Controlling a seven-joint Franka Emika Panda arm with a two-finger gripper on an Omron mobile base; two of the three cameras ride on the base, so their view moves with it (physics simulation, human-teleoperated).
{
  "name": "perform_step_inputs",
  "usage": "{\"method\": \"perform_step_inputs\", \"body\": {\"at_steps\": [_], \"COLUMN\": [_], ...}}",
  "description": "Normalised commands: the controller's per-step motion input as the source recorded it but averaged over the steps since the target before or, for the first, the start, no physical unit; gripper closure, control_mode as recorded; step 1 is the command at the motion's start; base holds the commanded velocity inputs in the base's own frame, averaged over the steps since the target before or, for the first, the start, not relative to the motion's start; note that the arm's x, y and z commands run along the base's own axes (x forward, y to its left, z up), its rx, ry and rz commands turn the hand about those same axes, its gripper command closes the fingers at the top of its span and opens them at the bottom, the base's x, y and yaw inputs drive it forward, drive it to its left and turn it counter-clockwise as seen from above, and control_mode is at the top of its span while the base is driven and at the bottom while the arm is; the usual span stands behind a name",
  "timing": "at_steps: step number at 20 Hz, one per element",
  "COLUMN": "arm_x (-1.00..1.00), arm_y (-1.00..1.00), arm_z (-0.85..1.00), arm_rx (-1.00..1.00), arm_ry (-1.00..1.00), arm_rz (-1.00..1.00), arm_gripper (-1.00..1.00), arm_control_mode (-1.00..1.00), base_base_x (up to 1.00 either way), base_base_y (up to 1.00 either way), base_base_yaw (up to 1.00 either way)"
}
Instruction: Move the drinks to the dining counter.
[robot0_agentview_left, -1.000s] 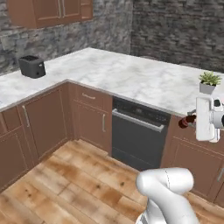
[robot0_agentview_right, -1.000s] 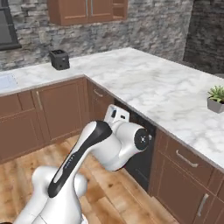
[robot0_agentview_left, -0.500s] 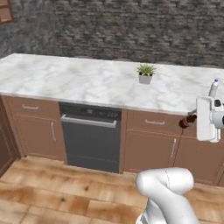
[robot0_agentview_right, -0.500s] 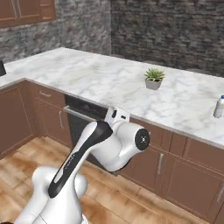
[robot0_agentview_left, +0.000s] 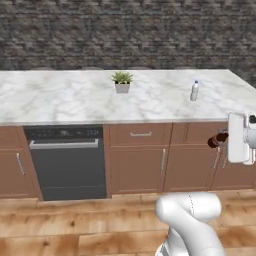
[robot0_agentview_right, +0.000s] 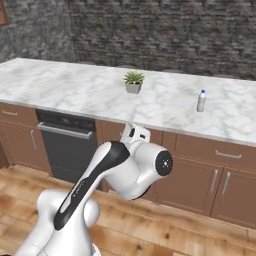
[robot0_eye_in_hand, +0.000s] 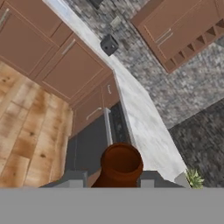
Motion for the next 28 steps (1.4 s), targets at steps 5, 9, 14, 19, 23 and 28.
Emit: {"method": "perform_step_inputs", "body": {"at_steps": [5, 9, 14, 19, 23, 28], "arm_x": [0.0, 0.0, 0.0, 0.0, 0.0, 0.0], "arm_y": [0.0, 0.0, 0.0, 0.0, 0.0, 0.0], "arm_z": [0.0, 0.0, 0.0, 0.0, 0.0, 0.0], "arm_rx": [0.0, 0.0, 0.0, 0.0, 0.0, 0.0], "arm_ry": [0.0, 0.0, 0.0, 0.0, 0.0, 0.0], "arm_rz": [0.0, 0.0, 0.0, 0.0, 0.0, 0.0], "arm_gripper": [1.0, 1.0, 1.0, 1.0, 1.0, 1.0], "arm_control_mode": [1.0, 1.0, 1.0, 1.0, 1.0, 1.0], "base_base_x": [0.0, 0.0, 0.0, 0.03, 0.22, 0.64], "base_base_y": [-0.12, -0.31, -0.56, -0.67, -0.53, -0.19], "base_base_yaw": [-0.2, -0.05, 0.0, 0.0, 0.0, 0.0]}}
